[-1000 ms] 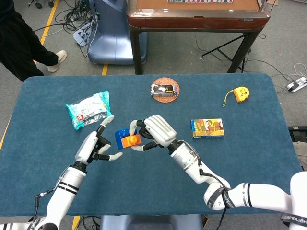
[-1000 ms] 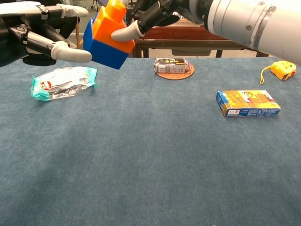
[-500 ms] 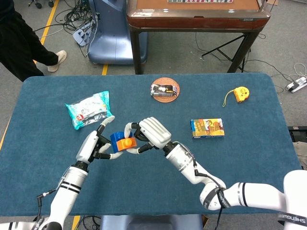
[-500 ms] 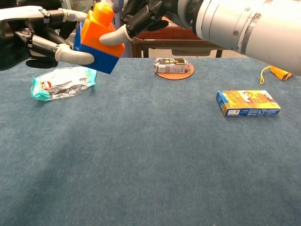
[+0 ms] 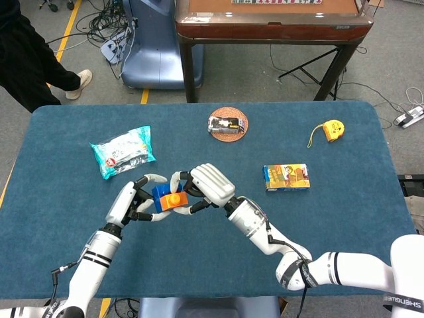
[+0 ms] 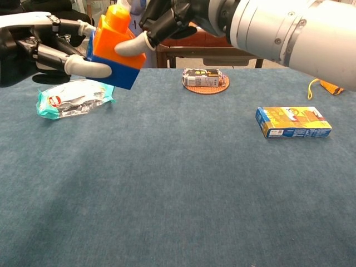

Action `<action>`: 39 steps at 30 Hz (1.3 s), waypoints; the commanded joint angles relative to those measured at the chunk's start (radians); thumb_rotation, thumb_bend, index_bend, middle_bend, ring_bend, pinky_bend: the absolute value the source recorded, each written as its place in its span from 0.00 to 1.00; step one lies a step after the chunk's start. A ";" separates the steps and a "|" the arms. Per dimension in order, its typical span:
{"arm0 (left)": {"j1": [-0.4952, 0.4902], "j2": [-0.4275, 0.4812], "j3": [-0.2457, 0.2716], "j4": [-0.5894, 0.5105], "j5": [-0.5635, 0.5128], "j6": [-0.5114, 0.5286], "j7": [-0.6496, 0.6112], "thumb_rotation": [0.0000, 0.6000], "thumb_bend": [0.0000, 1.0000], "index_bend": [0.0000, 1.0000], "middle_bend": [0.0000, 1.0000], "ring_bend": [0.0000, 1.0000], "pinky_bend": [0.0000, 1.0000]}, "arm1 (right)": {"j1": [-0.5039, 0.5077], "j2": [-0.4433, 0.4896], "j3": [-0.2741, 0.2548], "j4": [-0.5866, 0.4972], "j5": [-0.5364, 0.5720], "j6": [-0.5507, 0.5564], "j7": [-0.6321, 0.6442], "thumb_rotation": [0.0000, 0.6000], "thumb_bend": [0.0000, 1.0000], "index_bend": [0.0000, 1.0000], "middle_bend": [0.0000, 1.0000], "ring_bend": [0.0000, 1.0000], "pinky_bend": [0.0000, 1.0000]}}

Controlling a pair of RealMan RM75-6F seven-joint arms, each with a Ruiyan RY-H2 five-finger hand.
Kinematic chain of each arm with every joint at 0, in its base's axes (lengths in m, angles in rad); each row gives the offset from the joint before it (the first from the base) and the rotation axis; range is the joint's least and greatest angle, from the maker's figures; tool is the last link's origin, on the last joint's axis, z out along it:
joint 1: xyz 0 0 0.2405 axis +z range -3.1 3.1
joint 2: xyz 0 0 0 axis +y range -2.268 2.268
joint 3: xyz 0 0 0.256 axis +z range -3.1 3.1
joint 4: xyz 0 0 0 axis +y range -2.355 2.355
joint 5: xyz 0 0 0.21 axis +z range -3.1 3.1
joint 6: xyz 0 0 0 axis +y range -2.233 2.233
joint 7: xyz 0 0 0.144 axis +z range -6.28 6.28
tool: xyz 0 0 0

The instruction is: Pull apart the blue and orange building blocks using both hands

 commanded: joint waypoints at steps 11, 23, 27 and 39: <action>0.004 -0.012 0.001 0.005 0.021 0.012 -0.015 1.00 0.00 0.59 1.00 1.00 1.00 | 0.002 0.000 -0.004 0.005 -0.005 -0.002 0.011 1.00 0.63 0.63 1.00 1.00 1.00; 0.012 -0.034 0.008 0.023 0.045 0.036 -0.011 1.00 0.00 0.69 1.00 1.00 1.00 | -0.005 0.004 -0.008 0.006 -0.018 0.003 0.036 1.00 0.63 0.63 1.00 1.00 1.00; 0.013 -0.038 0.012 0.028 0.046 0.036 -0.009 1.00 0.00 0.71 1.00 1.00 1.00 | -0.008 0.005 -0.010 0.008 -0.023 0.005 0.050 1.00 0.63 0.63 1.00 1.00 1.00; 0.019 -0.048 0.031 0.052 0.049 0.034 0.006 1.00 0.00 0.71 1.00 1.00 1.00 | -0.029 0.028 -0.024 -0.007 -0.068 0.015 0.113 1.00 0.63 0.63 1.00 1.00 1.00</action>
